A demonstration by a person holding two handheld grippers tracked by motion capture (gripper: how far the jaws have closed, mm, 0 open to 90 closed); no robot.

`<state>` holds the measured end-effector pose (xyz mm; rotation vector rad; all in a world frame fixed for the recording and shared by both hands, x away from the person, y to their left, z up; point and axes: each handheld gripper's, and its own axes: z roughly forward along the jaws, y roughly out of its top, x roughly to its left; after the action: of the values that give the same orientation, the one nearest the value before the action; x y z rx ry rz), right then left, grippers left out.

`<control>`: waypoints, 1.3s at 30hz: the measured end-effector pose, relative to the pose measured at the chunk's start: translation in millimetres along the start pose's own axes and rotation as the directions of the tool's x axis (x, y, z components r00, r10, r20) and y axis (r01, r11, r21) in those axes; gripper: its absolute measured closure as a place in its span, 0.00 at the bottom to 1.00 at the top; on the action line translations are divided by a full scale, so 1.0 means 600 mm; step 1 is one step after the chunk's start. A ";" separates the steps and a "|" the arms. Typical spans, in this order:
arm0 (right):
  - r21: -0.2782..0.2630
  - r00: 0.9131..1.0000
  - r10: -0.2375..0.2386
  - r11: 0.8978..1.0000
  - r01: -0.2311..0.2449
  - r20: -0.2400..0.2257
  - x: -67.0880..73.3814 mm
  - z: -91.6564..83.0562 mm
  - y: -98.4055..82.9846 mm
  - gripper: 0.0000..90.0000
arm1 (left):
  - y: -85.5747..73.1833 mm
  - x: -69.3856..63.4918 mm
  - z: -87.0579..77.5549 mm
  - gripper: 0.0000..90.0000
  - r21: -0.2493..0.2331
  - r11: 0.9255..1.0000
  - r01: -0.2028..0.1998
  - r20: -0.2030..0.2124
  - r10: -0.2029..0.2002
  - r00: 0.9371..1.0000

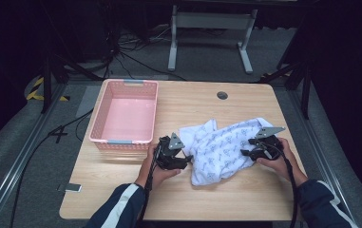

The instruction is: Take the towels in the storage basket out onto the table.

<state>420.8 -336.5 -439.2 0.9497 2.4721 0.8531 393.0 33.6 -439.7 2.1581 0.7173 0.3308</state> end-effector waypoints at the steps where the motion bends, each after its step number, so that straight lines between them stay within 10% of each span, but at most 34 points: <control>1: 0.000 1.000 -0.021 1.000 0.021 0.016 -0.003 0.000 -0.003 0.68 | 0.002 0.005 0.004 0.48 -0.003 1.000 0.011 -0.003 -0.011 1.000; 5: 0.000 0.999 -0.046 0.999 0.046 0.012 -0.003 -0.005 -0.003 0.88 | 0.010 0.006 0.022 0.49 0.006 1.000 0.009 -0.013 -0.009 1.000; 15: -0.027 0.995 -0.100 0.995 0.099 -0.015 -0.003 -0.017 -0.008 0.92 | 0.041 0.024 0.079 0.51 -0.009 0.999 0.038 -0.131 -0.039 0.991; 21: -0.018 0.995 -0.098 0.995 0.098 0.003 -0.004 -0.015 -0.009 0.93 | 0.034 0.039 0.109 0.67 0.066 0.996 0.055 -0.018 -0.054 0.998; 25: -0.020 0.995 -0.091 0.996 0.092 0.031 -0.008 -0.019 -0.010 0.95 | 0.032 0.037 0.105 0.97 0.091 0.995 0.036 0.000 -0.036 0.999; 30: -0.119 0.992 -0.003 0.993 0.018 0.128 -0.034 -0.056 -0.012 0.95 | 0.033 0.026 0.088 0.99 0.110 0.994 -0.006 -0.023 0.009 1.000; 34: -0.196 0.971 0.102 0.979 -0.060 0.216 -0.064 -0.088 -0.021 0.95 | 0.030 0.018 0.059 0.99 0.115 0.993 -0.027 -0.035 0.032 0.999; 37: -0.223 0.948 0.163 0.969 -0.103 0.273 -0.083 -0.102 -0.029 0.95 | 0.023 0.016 0.034 0.99 0.104 0.994 -0.015 -0.019 0.017 1.000; 38: -0.245 0.925 0.215 0.959 -0.140 0.312 -0.101 -0.109 -0.041 0.95 | 0.015 0.010 0.009 0.99 0.107 0.994 -0.023 -0.005 0.024 1.000; 39: -0.245 0.925 0.215 0.959 -0.140 0.312 -0.101 -0.109 -0.041 0.95 | 0.015 0.010 0.009 0.99 0.107 0.994 -0.023 -0.005 0.024 1.000</control>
<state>418.6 -419.8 -399.3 1.1466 1.9808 0.9120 403.6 29.4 -436.3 2.2692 0.7284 0.3178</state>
